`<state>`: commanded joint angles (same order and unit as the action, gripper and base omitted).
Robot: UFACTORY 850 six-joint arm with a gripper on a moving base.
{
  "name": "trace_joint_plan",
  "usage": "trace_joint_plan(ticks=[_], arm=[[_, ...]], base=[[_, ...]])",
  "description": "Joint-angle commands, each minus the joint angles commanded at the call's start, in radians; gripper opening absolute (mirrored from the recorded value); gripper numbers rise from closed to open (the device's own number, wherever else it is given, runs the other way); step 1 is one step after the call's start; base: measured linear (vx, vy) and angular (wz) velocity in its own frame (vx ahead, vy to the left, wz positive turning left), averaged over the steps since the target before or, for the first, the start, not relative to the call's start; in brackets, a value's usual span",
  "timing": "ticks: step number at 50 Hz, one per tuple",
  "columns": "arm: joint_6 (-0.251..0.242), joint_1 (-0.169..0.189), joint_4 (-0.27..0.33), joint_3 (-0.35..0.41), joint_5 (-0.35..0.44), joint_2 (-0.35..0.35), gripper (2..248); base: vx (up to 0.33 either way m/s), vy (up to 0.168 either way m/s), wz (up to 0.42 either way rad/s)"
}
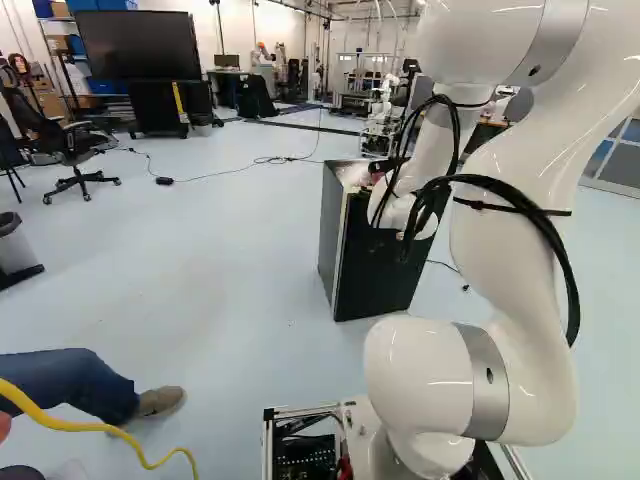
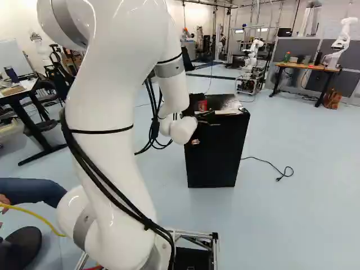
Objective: Grab a drink from the fridge
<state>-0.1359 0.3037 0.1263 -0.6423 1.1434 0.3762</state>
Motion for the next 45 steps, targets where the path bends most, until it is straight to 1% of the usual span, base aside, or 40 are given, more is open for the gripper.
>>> trace_joint_plan(ticks=[27,34,45], arm=[[0.000,-0.040,-0.105,-0.072,0.037,0.056,247],[0.000,-0.048,-0.118,-0.100,0.037,0.078,247],[0.000,-0.055,-0.122,-0.152,0.038,0.121,247]], base=[[0.000,0.000,0.000],[0.000,0.000,0.000],[0.000,0.000,0.000]])
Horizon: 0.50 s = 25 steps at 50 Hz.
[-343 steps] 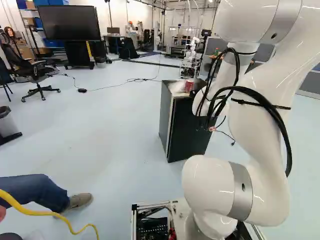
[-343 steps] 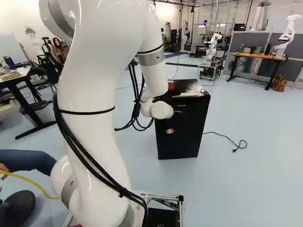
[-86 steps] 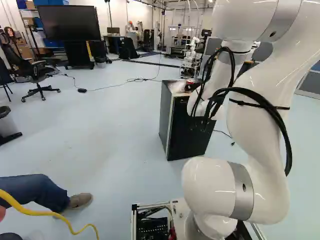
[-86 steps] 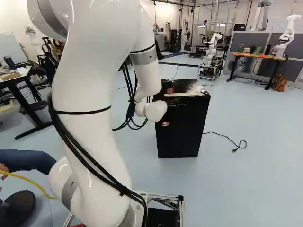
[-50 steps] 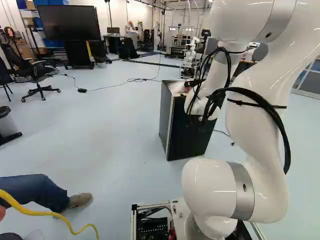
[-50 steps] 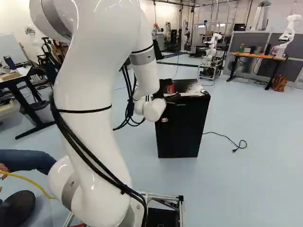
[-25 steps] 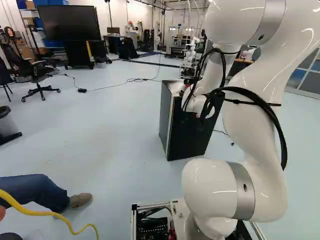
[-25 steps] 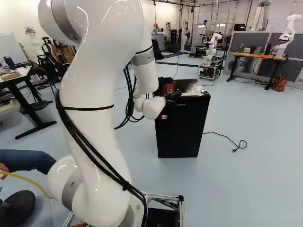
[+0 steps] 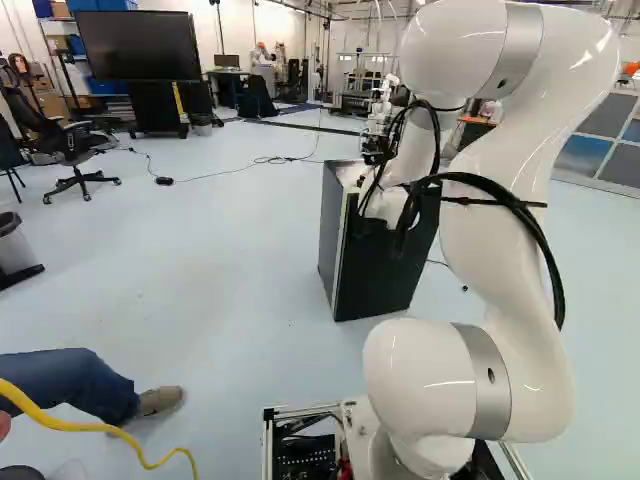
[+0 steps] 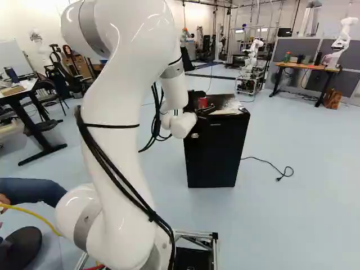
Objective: Grab a drink from the fridge
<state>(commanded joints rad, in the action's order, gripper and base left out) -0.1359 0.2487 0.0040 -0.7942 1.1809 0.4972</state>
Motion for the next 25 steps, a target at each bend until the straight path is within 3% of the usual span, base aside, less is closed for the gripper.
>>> trace_joint_plan(ticks=[18,25], arm=[[0.000,-0.005,0.000,-0.044,0.000,0.049,247],[0.040,-0.005,0.000,-0.044,0.000,0.050,247]], base=[[0.000,0.000,0.000],[0.000,0.000,0.000]])
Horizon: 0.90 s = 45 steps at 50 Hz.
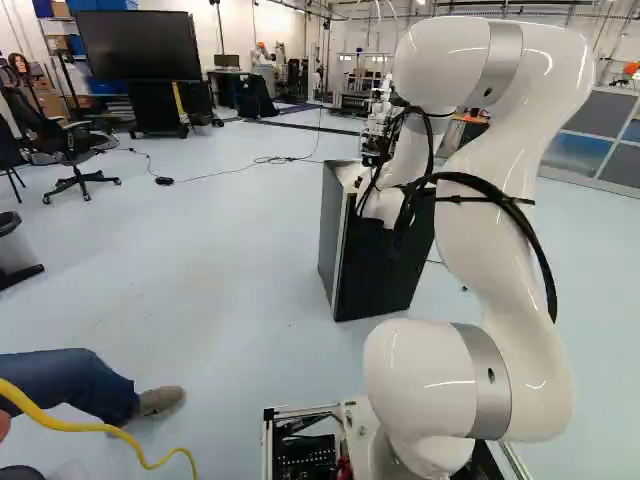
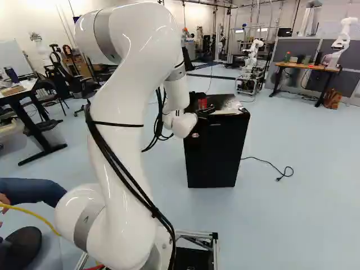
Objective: Grab a drink from the fridge
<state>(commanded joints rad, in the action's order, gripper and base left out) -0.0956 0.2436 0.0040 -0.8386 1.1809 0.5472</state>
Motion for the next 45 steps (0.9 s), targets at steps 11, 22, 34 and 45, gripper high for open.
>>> trace_joint_plan(ticks=[11,22,34,45], arm=[[0.103,0.000,0.000,0.000,0.000,0.000,247],[0.125,0.000,0.000,0.000,0.000,0.000,247],[0.127,-0.001,0.000,-0.011,0.000,0.008,247],[0.127,-0.004,0.000,-0.034,0.000,0.025,247]], base=[[0.000,0.000,0.000],[0.000,0.000,0.000],[0.000,0.000,0.000],[0.000,0.000,0.000]])
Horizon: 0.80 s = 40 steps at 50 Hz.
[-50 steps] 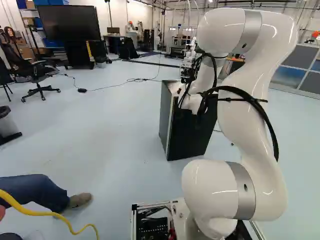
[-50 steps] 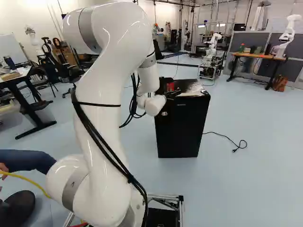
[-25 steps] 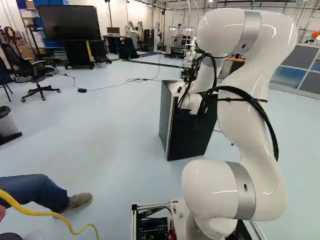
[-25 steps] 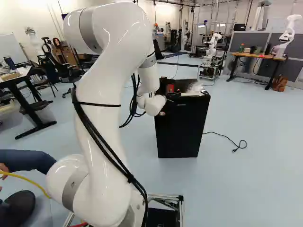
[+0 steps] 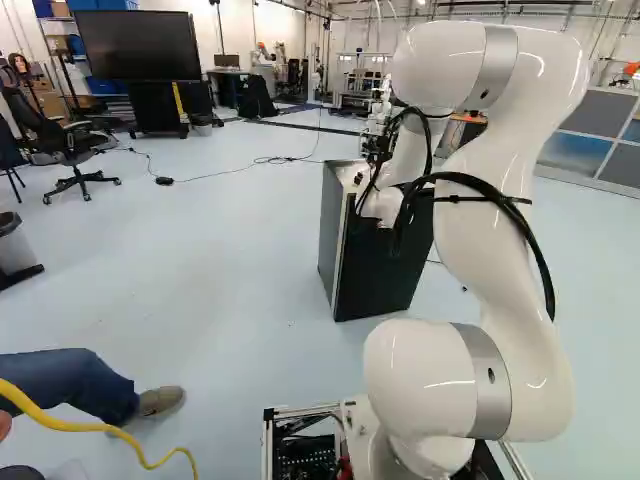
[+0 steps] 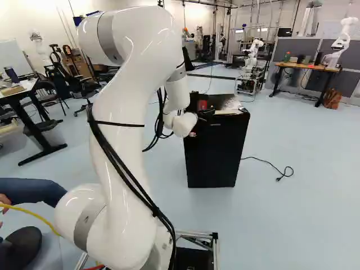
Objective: Grab a drink from the fridge
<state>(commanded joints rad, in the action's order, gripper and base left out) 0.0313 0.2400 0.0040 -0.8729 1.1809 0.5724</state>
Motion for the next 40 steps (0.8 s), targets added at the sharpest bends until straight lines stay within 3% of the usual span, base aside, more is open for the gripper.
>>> trace_joint_plan(ticks=[40], arm=[[0.000,0.005,0.000,-0.080,0.000,0.039,247]], base=[[0.000,0.000,0.000]])
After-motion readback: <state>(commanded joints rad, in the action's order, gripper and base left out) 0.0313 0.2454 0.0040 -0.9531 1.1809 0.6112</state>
